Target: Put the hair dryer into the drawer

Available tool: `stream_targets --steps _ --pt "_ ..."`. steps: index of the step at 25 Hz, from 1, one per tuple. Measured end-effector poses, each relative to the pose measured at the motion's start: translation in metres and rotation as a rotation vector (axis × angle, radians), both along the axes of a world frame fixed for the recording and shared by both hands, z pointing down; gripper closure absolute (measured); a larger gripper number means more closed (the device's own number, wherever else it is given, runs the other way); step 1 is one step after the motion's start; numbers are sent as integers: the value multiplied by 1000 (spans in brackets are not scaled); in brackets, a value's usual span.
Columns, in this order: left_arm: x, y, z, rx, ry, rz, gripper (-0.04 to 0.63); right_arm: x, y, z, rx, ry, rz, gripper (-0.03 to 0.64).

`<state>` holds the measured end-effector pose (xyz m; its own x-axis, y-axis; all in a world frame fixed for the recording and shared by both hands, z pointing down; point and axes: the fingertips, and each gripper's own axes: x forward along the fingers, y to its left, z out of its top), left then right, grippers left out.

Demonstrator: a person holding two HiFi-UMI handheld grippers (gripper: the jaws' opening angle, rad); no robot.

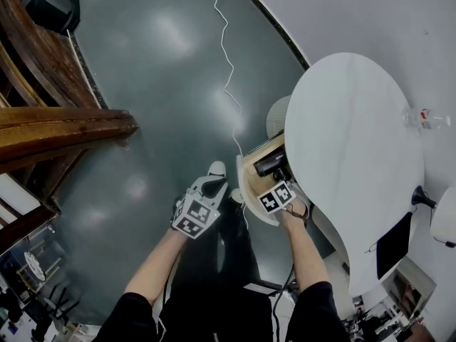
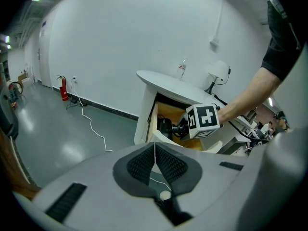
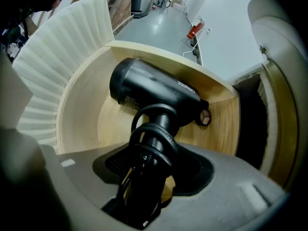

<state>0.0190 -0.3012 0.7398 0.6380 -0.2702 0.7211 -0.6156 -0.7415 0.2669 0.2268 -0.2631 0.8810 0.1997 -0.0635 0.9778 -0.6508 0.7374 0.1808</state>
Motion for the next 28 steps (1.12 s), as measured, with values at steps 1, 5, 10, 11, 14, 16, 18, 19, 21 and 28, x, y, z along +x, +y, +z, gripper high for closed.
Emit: stream_targets --steps 1,5,10,11,14,16,18,19,21,28 --pt "0 -1 0 -1 0 2 580 0 0 1 -4 0 4 382" --pt "0 -2 2 -8 -1 15 580 2 -1 4 -19 18 1 382" --pt "-2 -1 4 -19 -2 27 580 2 -2 9 -34 43 -11 382" --pt "-2 -1 5 -22 -2 32 580 3 -2 9 -39 46 -8 382" --pt "-3 1 8 -30 -6 49 580 4 -3 10 -45 46 1 382" --pt "-4 3 11 -35 -8 59 580 3 -3 10 -46 46 5 382" --pt "-3 5 12 -41 -7 67 580 4 -3 12 -50 50 9 382" --pt "-2 6 13 -44 -6 71 580 5 -3 13 -53 52 10 382" --pt "-1 7 14 -50 -5 79 580 6 -3 15 -59 57 14 382" --pt "-3 10 14 -61 -10 106 580 8 -3 17 -67 74 27 380"
